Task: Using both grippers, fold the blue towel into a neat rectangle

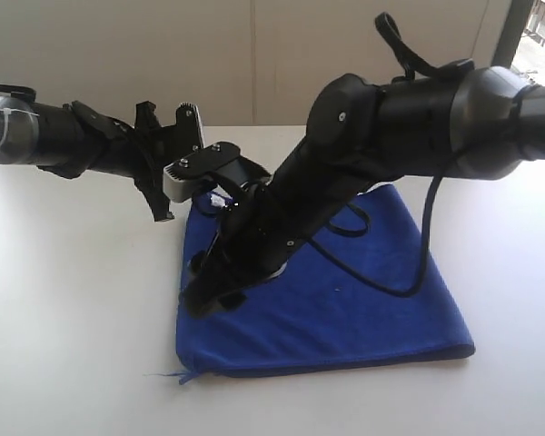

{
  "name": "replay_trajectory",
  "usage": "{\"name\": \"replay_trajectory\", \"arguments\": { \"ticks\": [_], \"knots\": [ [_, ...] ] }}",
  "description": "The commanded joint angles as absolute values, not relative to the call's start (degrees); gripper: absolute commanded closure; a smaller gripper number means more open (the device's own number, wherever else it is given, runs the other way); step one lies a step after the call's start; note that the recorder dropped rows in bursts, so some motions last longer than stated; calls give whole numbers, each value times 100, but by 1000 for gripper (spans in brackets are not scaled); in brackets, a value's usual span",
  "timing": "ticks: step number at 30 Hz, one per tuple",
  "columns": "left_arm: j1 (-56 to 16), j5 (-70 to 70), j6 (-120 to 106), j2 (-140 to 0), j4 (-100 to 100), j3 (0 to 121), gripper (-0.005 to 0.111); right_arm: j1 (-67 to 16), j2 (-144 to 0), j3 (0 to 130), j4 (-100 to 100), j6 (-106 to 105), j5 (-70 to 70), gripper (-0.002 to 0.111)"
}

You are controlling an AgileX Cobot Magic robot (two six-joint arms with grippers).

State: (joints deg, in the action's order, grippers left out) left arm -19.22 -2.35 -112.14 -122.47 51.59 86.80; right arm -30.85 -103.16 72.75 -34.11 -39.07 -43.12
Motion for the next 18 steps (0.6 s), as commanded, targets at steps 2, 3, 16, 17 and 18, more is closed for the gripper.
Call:
{"name": "replay_trajectory", "arguments": {
  "ticks": [2, 3, 16, 17, 18],
  "knots": [
    [-1910, -590, -11284, -12104, 5289, 8659, 60, -2862, -9843, 7253, -2169, -3018, -3749, 51],
    [-1910, -748, -11214, -12091, 5397, 8659, 60, -2780, -9735, 7253, -1910, -2801, -3694, 51],
    [-2244, -2324, -12146, -11268, 9995, 8595, 107, -1259, -9152, 7253, -798, -2176, -4198, 97],
    [-2347, -2395, -12146, -11163, 9995, 8530, 107, -1111, -9152, 7253, -798, -2176, -4255, 105],
    [-2454, -2395, -12146, -11048, 9995, 8434, 107, -991, -9152, 7253, -798, -2176, -4303, 108]
  ]
}}
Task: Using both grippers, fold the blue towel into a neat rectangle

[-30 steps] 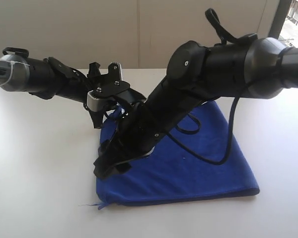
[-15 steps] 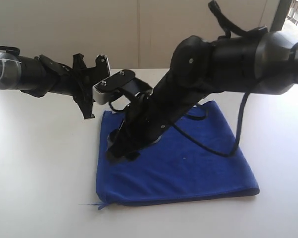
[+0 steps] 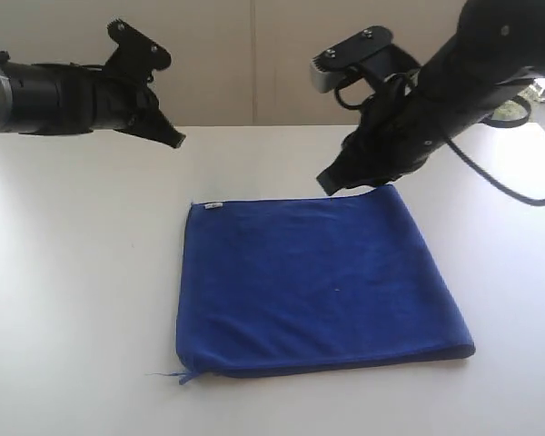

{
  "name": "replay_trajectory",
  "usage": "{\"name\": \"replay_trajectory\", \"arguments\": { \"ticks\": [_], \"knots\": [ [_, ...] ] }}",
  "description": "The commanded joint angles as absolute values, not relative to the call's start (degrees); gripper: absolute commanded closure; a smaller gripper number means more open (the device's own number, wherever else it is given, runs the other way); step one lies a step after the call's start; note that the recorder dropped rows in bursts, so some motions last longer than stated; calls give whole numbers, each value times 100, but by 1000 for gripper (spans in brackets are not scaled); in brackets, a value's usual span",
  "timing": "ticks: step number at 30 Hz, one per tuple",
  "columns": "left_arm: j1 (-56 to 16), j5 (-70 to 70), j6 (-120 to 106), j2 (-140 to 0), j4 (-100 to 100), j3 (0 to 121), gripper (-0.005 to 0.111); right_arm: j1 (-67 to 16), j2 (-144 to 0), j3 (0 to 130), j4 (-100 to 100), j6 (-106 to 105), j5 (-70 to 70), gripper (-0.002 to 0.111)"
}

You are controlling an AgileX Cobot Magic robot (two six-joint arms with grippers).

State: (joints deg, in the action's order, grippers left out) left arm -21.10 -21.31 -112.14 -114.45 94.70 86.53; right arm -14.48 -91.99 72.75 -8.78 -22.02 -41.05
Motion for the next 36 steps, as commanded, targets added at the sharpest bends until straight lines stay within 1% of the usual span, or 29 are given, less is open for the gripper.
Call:
{"name": "replay_trajectory", "arguments": {
  "ticks": [1, 4, 6, 8, 9, 10, 12, 13, 16, 17, 23, 26, 30, 36],
  "knots": [
    [-2553, -2318, -12146, -10920, 9995, 8310, 107, -839, -9152, 7253, -798, -2176, -4359, 108],
    [-2831, -1389, -12146, -10594, 9995, 7768, 107, -466, -9148, 7253, -844, -2176, -4369, 108],
    [-2830, -710, -11805, -10525, 9995, 7447, 107, -332, -9148, 7253, -928, -2176, -4366, 108],
    [-2630, 44, -11128, -10531, 9995, 7170, 107, -257, -9148, 7253, -968, -2176, -4420, 108],
    [-2469, 754, -10777, -10531, 9995, 7007, 107, -263, -9148, 7253, -968, -2187, -4448, 108],
    [-2262, 1856, -10191, -10531, 9838, 6865, 107, -263, -9148, 7253, -968, -2187, -4472, 108],
    [-1875, 3862, -8800, -10666, 8553, 6936, 107, -263, -9148, 7253, -982, -2187, -4472, 108],
    [-1760, 4387, -8126, -10763, 7790, 7054, 107, -263, -9148, 7253, -1019, -2187, -4472, 108],
    [-1750, 4453, -6294, -10942, 5526, 7226, 107, -263, -9148, 7253, -1044, -2187, -4359, 108],
    [-1815, 4438, -6027, -10958, 5096, 7226, 107, -263, -9148, 7253, -1066, -2187, -4351, 108],
    [-2336, 4458, -5399, -11121, 4376, 7197, 107, -263, -9148, 7253, -1068, -2187, -4367, 108],
    [-2628, 4272, -4858, -11275, 3614, 7197, 107, -263, -9148, 7253, -1068, -2187, -4352, 108],
    [-2934, 3993, -4724, -11460, 3403, 7197, 107, -263, -9148, 7253, -1068, -2187, -4332, 108],
    [-2989, 3742, -3874, -11597, 2319, 7197, 107, -263, -9148, 7253, -1068, -2197, -4338, 108]
  ]
}}
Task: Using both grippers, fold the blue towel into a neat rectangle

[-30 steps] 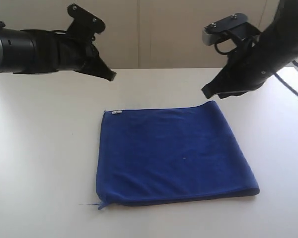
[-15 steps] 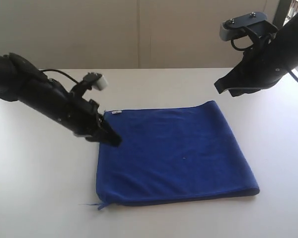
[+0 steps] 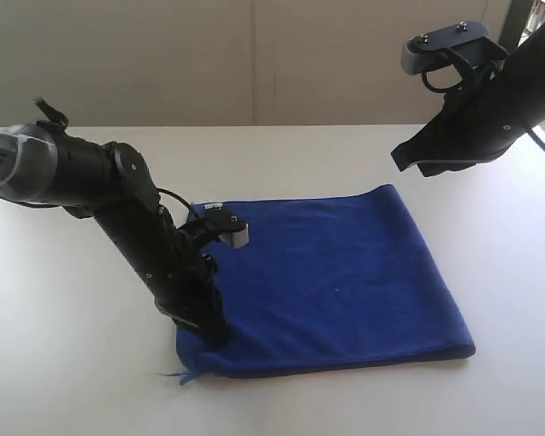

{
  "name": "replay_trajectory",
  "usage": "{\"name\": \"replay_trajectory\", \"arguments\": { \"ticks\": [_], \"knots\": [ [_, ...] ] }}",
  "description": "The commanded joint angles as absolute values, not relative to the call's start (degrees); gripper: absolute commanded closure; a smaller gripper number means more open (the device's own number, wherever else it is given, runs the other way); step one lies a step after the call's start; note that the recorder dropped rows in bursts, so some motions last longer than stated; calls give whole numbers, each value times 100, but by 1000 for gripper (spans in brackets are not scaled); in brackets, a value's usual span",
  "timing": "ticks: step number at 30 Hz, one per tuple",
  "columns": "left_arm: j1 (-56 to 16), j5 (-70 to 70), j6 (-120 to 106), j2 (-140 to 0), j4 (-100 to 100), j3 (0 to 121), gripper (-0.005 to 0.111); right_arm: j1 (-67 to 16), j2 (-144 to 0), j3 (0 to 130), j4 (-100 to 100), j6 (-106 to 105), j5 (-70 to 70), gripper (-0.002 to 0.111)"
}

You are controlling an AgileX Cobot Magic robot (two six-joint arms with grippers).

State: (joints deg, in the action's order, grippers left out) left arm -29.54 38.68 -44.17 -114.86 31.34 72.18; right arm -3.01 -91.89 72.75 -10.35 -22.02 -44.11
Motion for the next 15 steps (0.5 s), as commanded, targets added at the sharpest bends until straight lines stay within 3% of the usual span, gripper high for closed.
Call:
{"name": "replay_trajectory", "arguments": {
  "ticks": [1, 15],
  "knots": [
    [-2988, 3742, -3679, -11621, 2032, 7197, 107, -263, -9148, 7253, -1068, -2197, -4327, 108],
    [-2627, 3224, -1270, -11657, -1714, 7208, 107, -263, -9148, 7253, -1232, -2197, -4340, 108]
  ]
}}
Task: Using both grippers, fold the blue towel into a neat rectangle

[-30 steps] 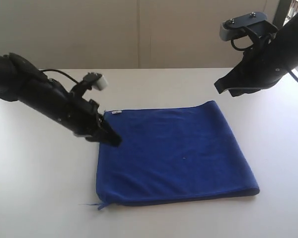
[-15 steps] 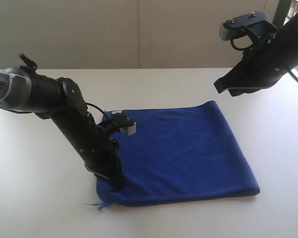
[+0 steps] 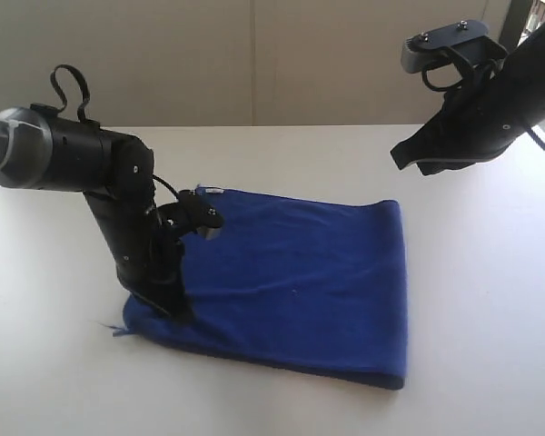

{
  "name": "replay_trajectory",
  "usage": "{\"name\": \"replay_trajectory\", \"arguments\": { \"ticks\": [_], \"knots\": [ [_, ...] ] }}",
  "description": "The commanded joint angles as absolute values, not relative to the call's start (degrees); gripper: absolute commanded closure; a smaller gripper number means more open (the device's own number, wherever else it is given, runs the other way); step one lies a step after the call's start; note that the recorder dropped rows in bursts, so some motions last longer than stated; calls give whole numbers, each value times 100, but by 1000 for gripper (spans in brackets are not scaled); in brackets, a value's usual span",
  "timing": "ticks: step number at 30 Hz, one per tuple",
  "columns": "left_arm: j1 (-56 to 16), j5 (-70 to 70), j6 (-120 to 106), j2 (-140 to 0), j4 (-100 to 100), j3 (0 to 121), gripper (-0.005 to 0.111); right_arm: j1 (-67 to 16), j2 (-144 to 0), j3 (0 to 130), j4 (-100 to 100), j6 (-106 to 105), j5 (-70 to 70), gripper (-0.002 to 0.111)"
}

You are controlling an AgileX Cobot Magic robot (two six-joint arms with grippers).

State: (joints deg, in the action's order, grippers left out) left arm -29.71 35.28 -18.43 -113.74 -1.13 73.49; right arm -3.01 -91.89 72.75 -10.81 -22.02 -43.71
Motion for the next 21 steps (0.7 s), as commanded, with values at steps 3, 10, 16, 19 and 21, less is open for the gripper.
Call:
{"name": "replay_trajectory", "arguments": {
  "ticks": [3, 10, 16, 19, 21],
  "knots": [
    [-2321, 3113, -1108, -11657, -1917, 7276, 107, -263, -9148, 7253, -1324, -2230, -4362, 108],
    [-1670, 2796, -1131, -11657, -2057, 8123, 107, -284, -9148, 7253, -1454, -2264, -4558, 108],
    [-1670, 3691, -964, -11256, -1808, 8620, 107, -334, -9307, 7253, -2185, -3029, -4463, 108],
    [-1670, 3836, -623, -10560, -1338, 8532, 107, -581, -9856, 7340, -2368, -3417, -4222, 108],
    [-1670, 3845, -581, -10060, -890, 8178, 107, -713, -10373, 7700, -2368, -3444, -4208, 108]
  ]
}}
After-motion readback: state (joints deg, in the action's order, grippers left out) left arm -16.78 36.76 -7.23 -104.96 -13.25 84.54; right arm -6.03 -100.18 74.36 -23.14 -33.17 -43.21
